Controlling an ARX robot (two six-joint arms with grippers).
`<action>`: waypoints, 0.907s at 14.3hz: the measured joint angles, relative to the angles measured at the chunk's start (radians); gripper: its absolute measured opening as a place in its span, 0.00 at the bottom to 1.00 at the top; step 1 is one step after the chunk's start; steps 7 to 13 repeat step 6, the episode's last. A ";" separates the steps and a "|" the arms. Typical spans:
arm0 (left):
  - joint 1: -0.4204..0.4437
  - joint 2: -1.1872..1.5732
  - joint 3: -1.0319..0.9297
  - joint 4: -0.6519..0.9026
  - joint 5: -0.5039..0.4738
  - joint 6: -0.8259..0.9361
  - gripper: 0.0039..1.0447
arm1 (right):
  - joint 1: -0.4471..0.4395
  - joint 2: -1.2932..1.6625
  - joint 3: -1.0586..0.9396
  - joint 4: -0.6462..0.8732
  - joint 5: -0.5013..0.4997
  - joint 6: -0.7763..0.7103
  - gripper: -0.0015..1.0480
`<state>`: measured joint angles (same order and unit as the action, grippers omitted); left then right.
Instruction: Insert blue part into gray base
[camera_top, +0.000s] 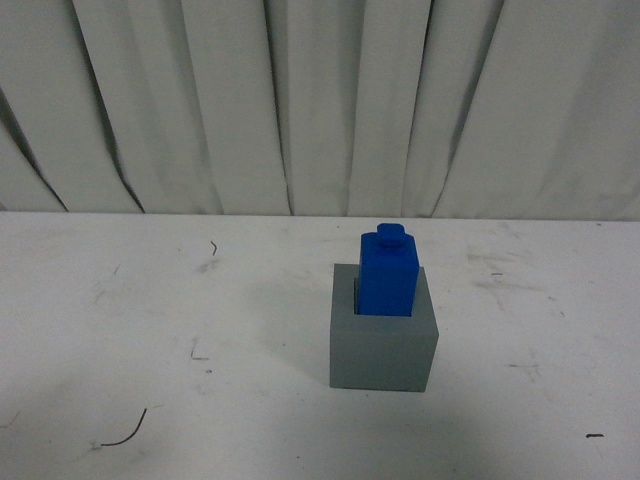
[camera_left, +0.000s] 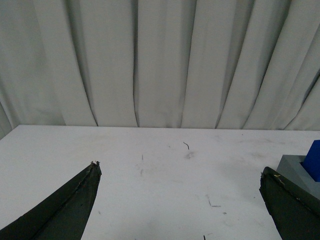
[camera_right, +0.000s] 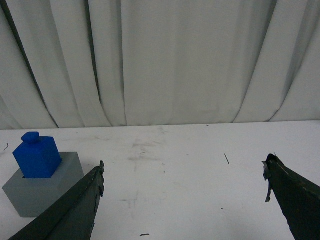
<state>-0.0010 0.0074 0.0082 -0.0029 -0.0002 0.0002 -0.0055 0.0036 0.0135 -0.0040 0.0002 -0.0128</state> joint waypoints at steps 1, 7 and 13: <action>0.000 0.000 0.000 0.000 0.000 0.000 0.94 | 0.000 0.000 0.000 0.000 0.000 0.000 0.94; 0.000 0.000 0.000 0.000 0.000 0.000 0.94 | 0.000 0.000 0.000 0.000 0.000 0.000 0.94; 0.000 0.000 0.000 0.000 0.000 0.000 0.94 | 0.000 0.000 0.000 0.000 0.000 0.000 0.94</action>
